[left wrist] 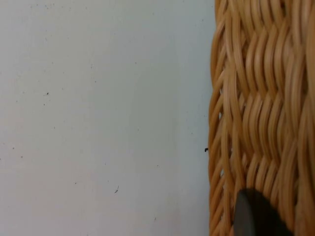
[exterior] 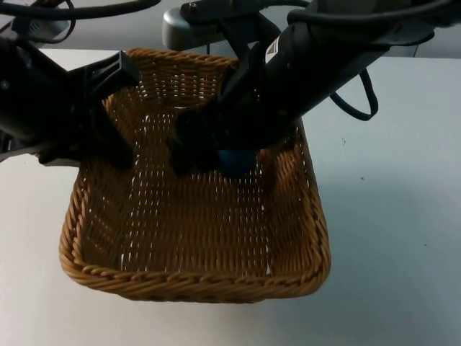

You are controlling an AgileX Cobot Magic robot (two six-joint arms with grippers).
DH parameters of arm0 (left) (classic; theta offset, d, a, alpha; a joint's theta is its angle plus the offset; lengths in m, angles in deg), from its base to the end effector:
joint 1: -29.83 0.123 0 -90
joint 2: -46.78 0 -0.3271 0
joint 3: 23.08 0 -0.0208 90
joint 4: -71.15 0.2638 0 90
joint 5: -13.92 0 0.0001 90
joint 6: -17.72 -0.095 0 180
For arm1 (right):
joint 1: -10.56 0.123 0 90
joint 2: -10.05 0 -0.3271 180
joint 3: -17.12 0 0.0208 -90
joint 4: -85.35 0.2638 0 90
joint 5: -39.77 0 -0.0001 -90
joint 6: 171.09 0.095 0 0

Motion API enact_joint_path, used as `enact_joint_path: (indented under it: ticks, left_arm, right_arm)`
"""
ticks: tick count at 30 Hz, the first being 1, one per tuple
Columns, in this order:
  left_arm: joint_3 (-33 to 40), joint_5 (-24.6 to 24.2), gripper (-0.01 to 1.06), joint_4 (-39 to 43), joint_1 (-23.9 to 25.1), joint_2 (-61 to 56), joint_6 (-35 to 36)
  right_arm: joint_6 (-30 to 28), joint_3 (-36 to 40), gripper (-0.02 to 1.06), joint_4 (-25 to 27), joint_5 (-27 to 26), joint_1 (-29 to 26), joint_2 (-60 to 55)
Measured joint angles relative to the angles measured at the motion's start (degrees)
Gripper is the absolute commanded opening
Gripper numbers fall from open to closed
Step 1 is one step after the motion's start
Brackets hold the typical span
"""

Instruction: Pick up the basket with the left hand and place the ball into the basket with the right hand.

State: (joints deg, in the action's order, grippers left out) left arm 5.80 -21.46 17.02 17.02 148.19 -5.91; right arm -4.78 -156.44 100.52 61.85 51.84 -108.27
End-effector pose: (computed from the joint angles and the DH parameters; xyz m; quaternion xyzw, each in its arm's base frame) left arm 0.2997 -0.1139 0.2142 -0.0422 0.9441 -0.2958 0.1396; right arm 0.3217 0.2949 0.1991 -0.3470 0.8904 0.1475 0.2550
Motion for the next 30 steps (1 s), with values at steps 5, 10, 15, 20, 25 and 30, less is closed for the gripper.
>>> enact_joint_path:
  ticks: [5,10,15,20,25,30]
  left_arm:
    - [0.00,0.00,0.00,0.00,0.00,0.00,0.00]
    - [0.00,0.00,0.00,0.00,0.00,0.00,0.00]
    - [0.00,0.00,0.00,0.00,0.00,0.00,0.00]
    - [0.00,0.00,0.00,0.00,0.00,0.00,0.00]
    - [0.00,0.00,0.00,0.00,0.00,0.00,0.00]
    - [0.00,0.00,0.00,0.11,0.00,0.00,-0.10]
  right_arm:
    - [-0.10,0.00,0.76,0.21,0.49,0.00,0.12]
    - [-0.10,0.00,0.76,-0.73,1.14,0.00,1.75]
    - [-0.10,0.00,0.76,-2.65,1.74,0.00,4.21]
    - [0.13,0.00,0.76,-4.53,2.73,0.00,8.07]
    - [0.13,0.00,0.76,-5.58,5.44,0.00,11.84]
    - [1.09,0.00,0.76,-7.81,8.77,0.00,16.21]
